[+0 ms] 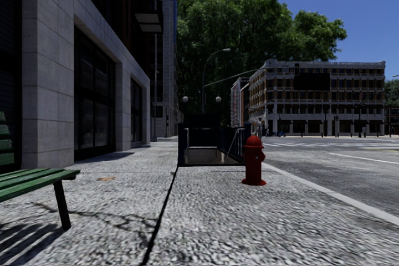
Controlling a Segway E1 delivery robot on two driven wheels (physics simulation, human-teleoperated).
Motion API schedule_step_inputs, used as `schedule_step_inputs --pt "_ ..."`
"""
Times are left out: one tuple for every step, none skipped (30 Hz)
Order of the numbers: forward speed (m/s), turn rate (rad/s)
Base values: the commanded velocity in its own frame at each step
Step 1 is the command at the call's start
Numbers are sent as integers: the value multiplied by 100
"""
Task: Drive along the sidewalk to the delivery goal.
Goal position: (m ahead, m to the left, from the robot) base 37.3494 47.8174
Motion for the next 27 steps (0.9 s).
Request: schedule_step_inputs --pt "200 34" --pt "200 37" --pt "200 39" --pt "200 39" --pt "200 39" --pt "200 39" --pt "200 39" --pt "200 39" --pt "200 39" --pt "200 39" --pt "200 39" --pt "200 39" --pt "200 35" --pt "200 35" --pt "200 26" --pt "200 23" --pt "200 22" --pt "200 22" --pt "200 22" --pt "200 22" --pt "200 22" --pt "200 22" --pt "200 22" --pt "200 22" --pt "200 22" --pt "200 22" --pt "200 22"
